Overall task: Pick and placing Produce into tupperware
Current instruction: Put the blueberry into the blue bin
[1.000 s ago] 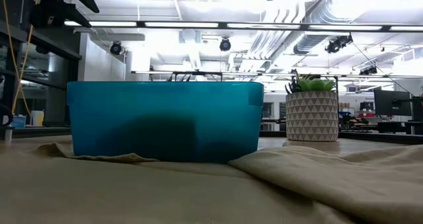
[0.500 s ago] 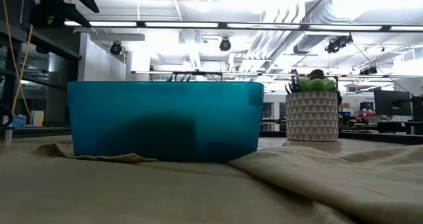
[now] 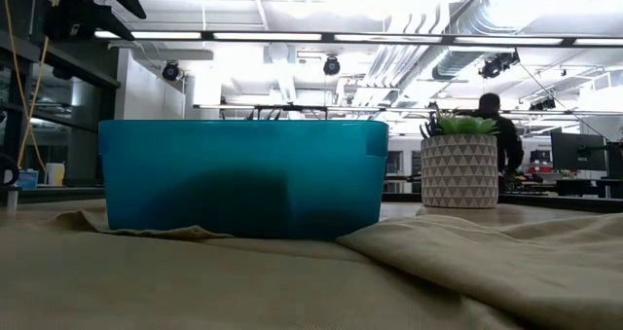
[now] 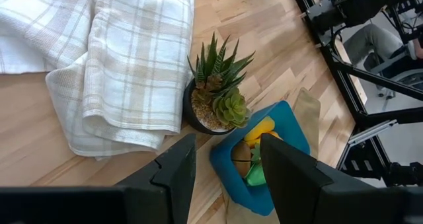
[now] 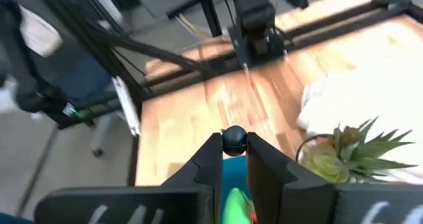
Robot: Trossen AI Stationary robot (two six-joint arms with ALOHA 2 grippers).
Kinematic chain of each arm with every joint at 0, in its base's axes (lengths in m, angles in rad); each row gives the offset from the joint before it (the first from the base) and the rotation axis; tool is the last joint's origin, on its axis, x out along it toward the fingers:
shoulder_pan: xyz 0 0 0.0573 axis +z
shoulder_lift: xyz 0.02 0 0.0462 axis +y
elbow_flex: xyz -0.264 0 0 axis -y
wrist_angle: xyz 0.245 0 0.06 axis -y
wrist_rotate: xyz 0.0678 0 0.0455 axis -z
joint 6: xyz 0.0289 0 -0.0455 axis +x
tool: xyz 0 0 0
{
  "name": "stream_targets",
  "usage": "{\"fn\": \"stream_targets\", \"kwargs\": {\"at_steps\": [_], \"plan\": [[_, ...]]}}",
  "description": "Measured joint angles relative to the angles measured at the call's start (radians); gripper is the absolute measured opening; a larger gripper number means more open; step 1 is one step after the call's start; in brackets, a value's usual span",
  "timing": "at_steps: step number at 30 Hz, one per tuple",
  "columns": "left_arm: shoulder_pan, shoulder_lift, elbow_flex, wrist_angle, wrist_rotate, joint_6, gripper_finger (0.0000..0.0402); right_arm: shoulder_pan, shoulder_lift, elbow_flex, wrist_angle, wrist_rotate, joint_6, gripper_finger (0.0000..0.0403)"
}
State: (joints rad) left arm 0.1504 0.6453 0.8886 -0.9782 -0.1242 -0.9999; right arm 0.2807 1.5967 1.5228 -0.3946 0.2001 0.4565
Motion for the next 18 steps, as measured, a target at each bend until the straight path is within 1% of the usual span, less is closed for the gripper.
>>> {"fn": "stream_targets", "kwargs": {"at_steps": [6, 10, 13, 18], "plan": [[0.000, -0.017, 0.000, 0.000, 0.000, 0.000, 0.0156, 0.009, 0.212, 0.258, -0.175, 0.006, 0.040, 0.0040], [0.000, -0.056, 0.000, 0.000, 0.000, 0.000, 0.0156, 0.009, 0.329, 0.388, -0.289, 0.007, 0.091, 0.0040], [0.000, -0.097, 0.000, 0.000, 0.000, 0.000, 0.0156, 0.012, 0.390, 0.430, -0.347, 0.006, 0.139, 0.0040], [0.000, -0.159, 0.000, -0.001, 0.000, 0.000, 0.0156, 0.028, 0.446, 0.432, -0.350, 0.007, 0.214, 0.0040]]}}
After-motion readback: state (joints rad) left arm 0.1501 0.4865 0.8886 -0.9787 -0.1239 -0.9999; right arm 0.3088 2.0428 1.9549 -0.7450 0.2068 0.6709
